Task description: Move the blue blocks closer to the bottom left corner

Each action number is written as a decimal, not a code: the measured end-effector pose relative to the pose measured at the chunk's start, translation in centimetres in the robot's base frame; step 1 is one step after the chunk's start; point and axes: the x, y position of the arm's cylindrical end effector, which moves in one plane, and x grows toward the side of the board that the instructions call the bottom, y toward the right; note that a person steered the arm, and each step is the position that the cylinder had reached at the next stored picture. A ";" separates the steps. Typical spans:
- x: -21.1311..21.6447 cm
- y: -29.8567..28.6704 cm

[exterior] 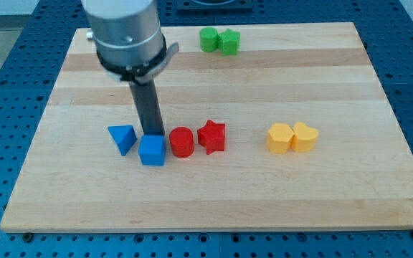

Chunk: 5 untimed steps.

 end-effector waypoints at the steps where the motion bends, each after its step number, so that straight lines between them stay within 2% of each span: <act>1: 0.8 0.0; 2: 3.3 0.0; 4: -4.5 -0.5; 5: -2.8 -5.4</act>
